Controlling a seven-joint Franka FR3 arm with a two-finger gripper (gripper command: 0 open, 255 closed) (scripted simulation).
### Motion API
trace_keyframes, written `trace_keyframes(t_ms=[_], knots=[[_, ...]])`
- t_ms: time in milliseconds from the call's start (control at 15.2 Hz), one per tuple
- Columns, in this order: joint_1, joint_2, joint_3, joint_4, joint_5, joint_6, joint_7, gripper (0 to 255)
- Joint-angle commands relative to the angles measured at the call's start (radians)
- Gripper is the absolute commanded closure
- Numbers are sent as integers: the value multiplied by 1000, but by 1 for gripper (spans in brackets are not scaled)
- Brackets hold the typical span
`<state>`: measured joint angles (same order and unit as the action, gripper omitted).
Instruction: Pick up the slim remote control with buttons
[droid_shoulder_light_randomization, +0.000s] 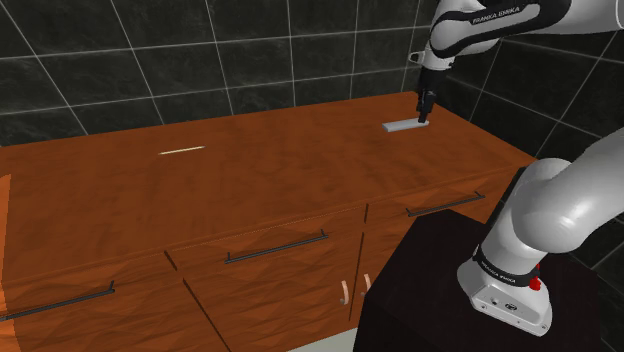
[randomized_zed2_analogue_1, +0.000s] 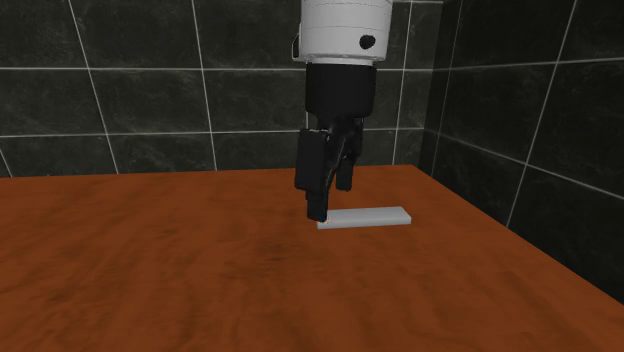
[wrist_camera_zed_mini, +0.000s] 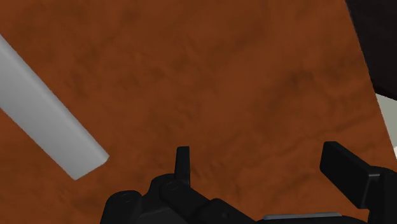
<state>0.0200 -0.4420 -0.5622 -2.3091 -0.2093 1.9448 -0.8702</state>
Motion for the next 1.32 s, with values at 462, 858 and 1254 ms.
trace_keyframes(t_ms=[462,858,1254], knots=[[64,408,-229,232,206,106,-449,0],[-45,739,-227,465,453,85,-757,0],[-176,944,-157,663,562,48,-897,0]])
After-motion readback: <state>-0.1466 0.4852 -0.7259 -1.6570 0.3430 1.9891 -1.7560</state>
